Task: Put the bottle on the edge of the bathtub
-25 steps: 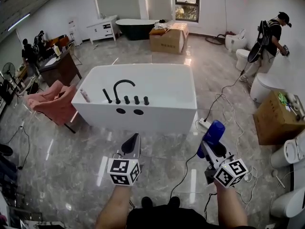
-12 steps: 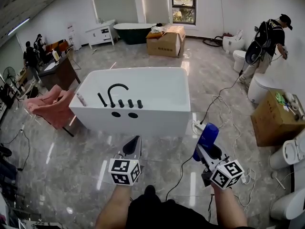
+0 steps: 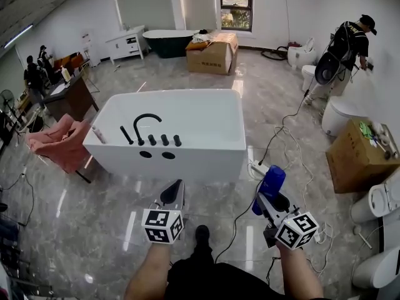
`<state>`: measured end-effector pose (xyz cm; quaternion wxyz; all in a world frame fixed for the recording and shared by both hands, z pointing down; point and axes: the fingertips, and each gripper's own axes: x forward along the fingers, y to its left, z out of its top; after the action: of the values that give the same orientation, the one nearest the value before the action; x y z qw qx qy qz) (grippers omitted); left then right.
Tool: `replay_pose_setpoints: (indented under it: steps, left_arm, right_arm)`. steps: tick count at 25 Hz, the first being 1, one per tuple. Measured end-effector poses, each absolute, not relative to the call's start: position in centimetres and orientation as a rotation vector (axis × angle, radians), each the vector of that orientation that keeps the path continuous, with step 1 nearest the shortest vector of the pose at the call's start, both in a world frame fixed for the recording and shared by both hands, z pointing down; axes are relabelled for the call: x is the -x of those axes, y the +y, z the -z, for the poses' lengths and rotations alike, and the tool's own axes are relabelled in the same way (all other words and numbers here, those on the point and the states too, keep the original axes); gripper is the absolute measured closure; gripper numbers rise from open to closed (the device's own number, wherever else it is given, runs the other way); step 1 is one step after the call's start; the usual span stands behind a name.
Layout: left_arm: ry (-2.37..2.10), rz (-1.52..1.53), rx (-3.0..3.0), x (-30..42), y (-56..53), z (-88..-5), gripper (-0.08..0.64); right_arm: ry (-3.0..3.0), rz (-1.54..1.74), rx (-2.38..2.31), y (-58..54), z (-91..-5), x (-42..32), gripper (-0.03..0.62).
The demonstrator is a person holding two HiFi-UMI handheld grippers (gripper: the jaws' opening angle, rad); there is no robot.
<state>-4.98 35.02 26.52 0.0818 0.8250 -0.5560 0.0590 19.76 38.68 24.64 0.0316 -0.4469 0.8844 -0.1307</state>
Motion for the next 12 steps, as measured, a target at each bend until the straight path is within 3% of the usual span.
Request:
replay_pose_setpoints:
  steps: [12]
  left_arm:
    - [-1.605, -0.173, -2.478, 7.6, 22.6, -27.7, 0.551]
  right_arm:
    - [2.727, 0.44, 1.442, 26.7, -25.6, -17.1, 0.431]
